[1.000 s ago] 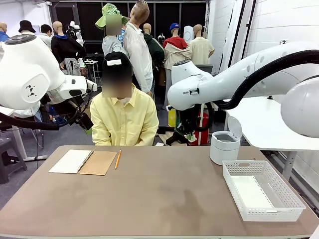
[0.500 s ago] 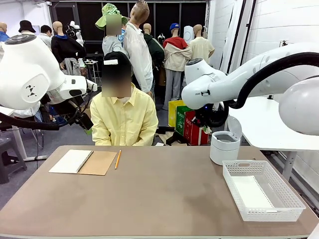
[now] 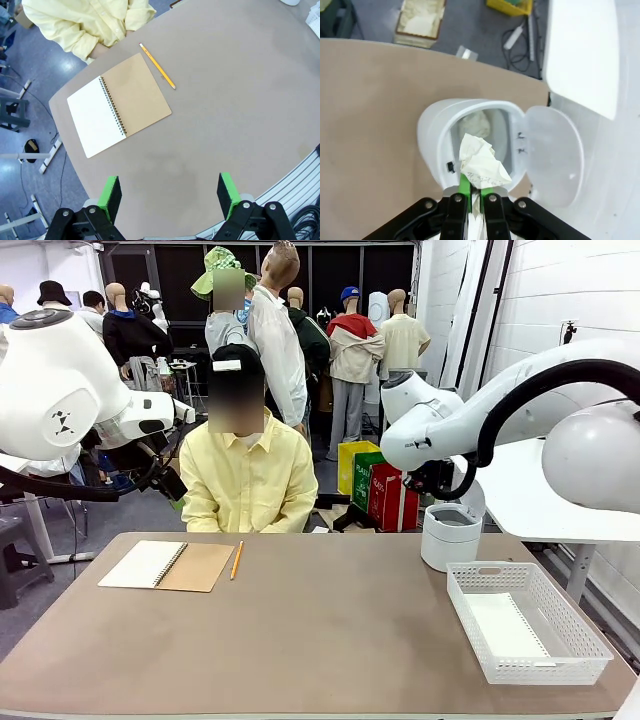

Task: Sort the paper based on its condition.
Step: If a person hands you a paper, place it in the Organizing basket , and if it's crumpled, put it in the Trash can.

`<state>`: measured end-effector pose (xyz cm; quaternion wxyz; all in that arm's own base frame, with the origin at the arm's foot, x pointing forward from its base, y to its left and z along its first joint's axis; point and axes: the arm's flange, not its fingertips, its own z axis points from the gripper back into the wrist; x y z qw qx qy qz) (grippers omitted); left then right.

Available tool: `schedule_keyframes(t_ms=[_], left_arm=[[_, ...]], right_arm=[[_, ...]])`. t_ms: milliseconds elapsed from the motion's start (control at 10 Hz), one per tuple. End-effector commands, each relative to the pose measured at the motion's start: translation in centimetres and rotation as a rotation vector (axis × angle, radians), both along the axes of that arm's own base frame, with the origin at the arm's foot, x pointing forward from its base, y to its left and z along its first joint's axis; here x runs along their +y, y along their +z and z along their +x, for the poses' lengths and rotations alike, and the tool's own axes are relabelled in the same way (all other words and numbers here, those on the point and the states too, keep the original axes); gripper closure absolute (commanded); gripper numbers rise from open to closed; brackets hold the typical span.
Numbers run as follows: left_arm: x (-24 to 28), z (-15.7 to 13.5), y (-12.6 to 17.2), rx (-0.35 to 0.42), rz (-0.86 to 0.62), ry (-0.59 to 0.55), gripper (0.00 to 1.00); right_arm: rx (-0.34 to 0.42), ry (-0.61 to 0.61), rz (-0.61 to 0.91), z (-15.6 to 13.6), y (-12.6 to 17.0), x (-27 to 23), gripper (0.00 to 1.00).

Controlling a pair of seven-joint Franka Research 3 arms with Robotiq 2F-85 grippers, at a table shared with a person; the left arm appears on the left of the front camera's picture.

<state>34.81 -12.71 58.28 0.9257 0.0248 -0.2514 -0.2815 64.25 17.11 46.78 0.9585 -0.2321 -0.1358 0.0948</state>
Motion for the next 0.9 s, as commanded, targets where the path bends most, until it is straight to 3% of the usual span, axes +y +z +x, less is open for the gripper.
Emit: schedule_keyframes(t_ms=[0, 600, 700, 800], left_arm=[[0.1, 0.0, 0.0, -0.005, -0.003, -0.004, 0.0], [0.1, 0.0, 0.0, -0.005, -0.003, -0.004, 0.0], [0.1, 0.0, 0.0, -0.005, -0.003, -0.004, 0.0], [0.1, 0.0, 0.0, -0.005, -0.003, -0.004, 0.0]], right_arm=[[-0.024, -0.053, -0.068, 1.2, -0.6, 0.3, 1.0], [0.004, -0.121, -0.135, 2.3, -2.2, -1.2, 1.0], [0.015, -0.126, -0.142, 2.4, -2.2, -1.2, 0.91], [0.027, -0.134, -0.148, 2.4, -2.5, -1.3, 0.74]])
